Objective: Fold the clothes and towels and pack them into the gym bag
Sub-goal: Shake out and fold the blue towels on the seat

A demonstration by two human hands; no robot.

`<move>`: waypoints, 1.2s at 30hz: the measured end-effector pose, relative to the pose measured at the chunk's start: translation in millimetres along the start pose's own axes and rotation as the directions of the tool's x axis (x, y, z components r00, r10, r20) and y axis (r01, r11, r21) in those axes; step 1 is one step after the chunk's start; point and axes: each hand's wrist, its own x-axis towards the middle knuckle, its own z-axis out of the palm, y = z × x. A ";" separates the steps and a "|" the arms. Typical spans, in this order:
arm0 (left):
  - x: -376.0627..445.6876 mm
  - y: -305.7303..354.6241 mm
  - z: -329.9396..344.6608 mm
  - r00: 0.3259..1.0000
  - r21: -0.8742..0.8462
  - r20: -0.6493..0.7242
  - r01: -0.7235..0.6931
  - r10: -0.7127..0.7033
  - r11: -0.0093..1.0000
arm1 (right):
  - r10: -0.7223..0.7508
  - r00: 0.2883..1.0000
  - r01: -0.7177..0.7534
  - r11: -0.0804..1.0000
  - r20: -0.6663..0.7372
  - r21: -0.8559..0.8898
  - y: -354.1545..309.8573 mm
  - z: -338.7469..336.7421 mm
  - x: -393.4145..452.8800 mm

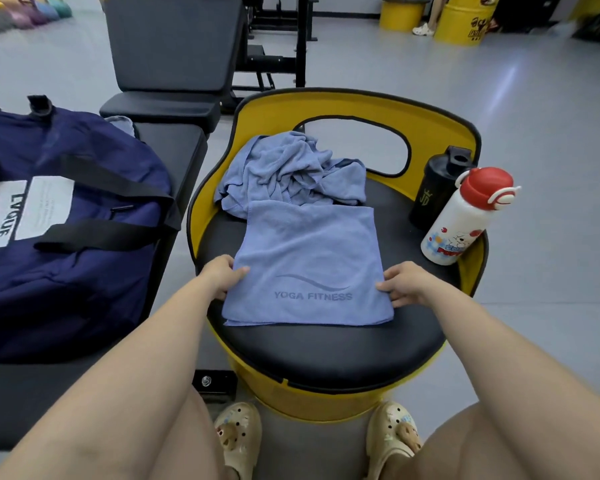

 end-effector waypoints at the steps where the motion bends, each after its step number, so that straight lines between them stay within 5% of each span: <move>1: -3.1 -0.7 0.5 0.999 -0.005 0.048 0.009 -0.009 1.000 | 0.002 1.000 -0.002 1.000 -0.009 -0.019 0.5 0.3 -0.4; 10: -24.2 -17.8 -1.1 0.992 0.079 0.124 0.019 -0.029 0.997 | 0.040 0.992 -0.073 0.955 -0.120 -0.289 9.6 6.7 -12.4; 13: -29.1 -21.6 2.1 0.990 -0.023 0.132 0.044 -0.041 0.999 | 0.043 0.995 -0.074 0.931 -0.093 -0.356 11.4 8.9 -16.8; 20: -40.7 -19.6 11.9 0.991 -0.050 0.130 -0.026 0.032 0.998 | 0.064 0.997 -0.069 0.985 -0.038 -0.156 14.7 11.3 -23.8; 28: -44.4 -20.8 24.9 0.979 -0.364 0.155 0.180 -0.131 0.914 | 0.030 0.998 -0.025 0.996 -0.057 0.087 18.1 5.5 -34.1; 36: -48.4 -29.1 24.3 0.976 -0.372 0.154 0.202 -0.154 0.906 | -0.004 0.998 0.013 0.988 -0.059 0.157 31.2 -4.7 -37.2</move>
